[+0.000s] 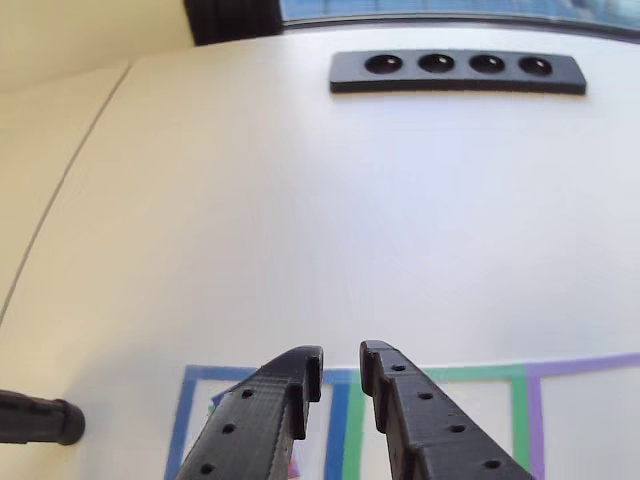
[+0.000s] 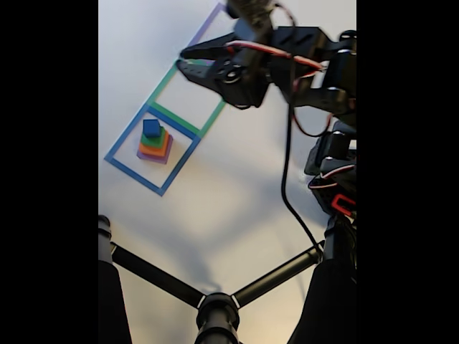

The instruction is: Tower of hanoi

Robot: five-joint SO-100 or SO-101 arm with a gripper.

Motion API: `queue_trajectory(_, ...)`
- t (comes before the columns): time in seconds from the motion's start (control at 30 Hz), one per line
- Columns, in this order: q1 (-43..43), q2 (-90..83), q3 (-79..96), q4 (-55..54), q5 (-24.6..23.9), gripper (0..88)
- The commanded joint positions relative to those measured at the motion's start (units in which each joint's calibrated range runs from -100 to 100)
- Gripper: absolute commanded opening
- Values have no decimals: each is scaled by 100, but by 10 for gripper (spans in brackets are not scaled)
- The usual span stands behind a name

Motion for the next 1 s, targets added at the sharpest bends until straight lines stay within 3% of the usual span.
queue_trajectory(0.0,703,-675,-250,407,-1010,20)
queue_trajectory(0.1,1176,-947,-78,496,-1764,19)
queue_trajectory(0.2,1679,-1324,204,747,-1764,1)
queue_trajectory(0.23,1824,-1420,277,788,-2499,1)
queue_trajectory(0.33,2159,-1564,513,755,-5532,1)
queue_trajectory(0.43,2266,-1757,985,294,-7867,0)
queue_trajectory(0.6,2464,-2229,1749,181,-10514,0)
queue_trajectory(0.73,2579,-2670,2448,27,-11819,0)
queue_trajectory(0.97,2197,-3576,4093,84,-13345,0)
